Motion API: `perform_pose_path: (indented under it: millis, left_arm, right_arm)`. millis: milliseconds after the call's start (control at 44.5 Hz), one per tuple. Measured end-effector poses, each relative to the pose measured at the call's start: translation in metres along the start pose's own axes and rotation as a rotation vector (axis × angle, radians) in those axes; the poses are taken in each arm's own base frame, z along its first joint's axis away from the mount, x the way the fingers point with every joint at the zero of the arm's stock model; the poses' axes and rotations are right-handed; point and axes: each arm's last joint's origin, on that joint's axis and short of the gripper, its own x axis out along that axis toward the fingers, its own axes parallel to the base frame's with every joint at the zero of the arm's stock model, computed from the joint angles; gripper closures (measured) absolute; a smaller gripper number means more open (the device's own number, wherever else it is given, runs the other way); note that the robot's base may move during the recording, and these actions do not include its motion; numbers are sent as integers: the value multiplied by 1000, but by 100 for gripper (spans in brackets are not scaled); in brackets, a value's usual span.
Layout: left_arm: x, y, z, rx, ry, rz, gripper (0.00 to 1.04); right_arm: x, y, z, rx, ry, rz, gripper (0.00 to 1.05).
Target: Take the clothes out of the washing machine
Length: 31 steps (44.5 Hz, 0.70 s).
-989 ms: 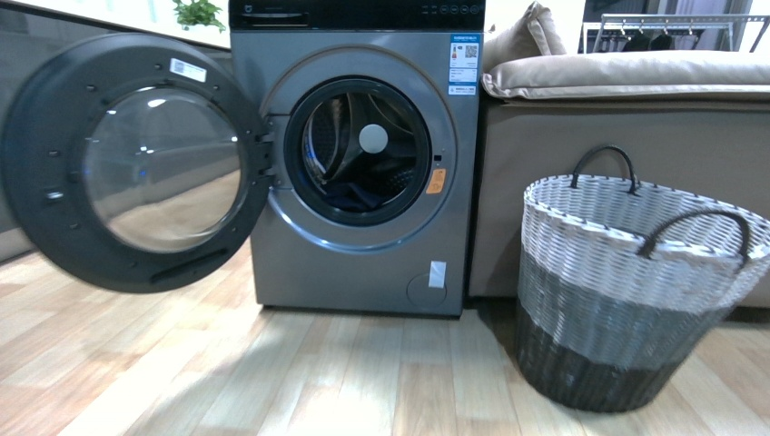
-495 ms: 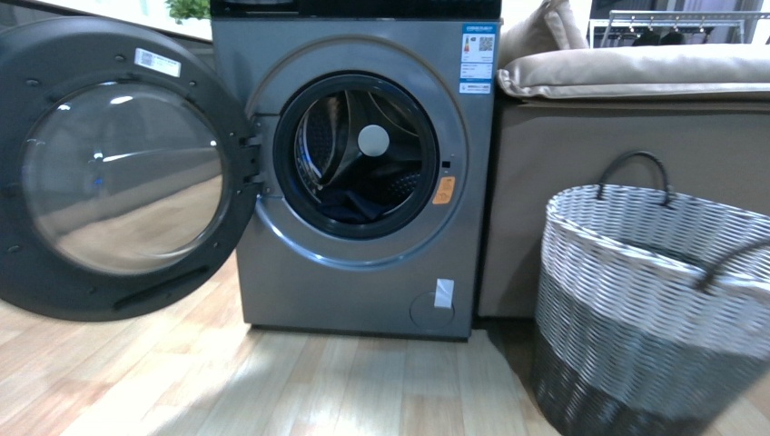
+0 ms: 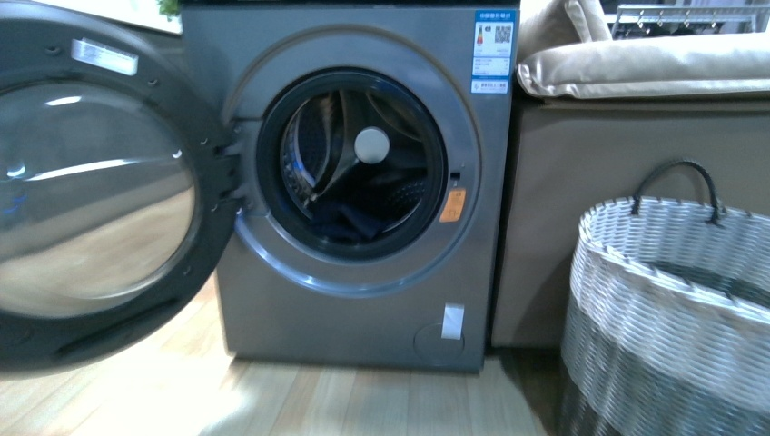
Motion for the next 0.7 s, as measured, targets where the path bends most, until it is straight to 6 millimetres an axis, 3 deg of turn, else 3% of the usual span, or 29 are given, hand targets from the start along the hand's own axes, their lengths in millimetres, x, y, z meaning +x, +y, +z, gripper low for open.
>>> perform_pose_path:
  millis: [697]
  left_arm:
    - [0, 0, 0, 0, 0, 0, 6]
  right_arm:
    - [0, 0, 0, 0, 0, 0, 7]
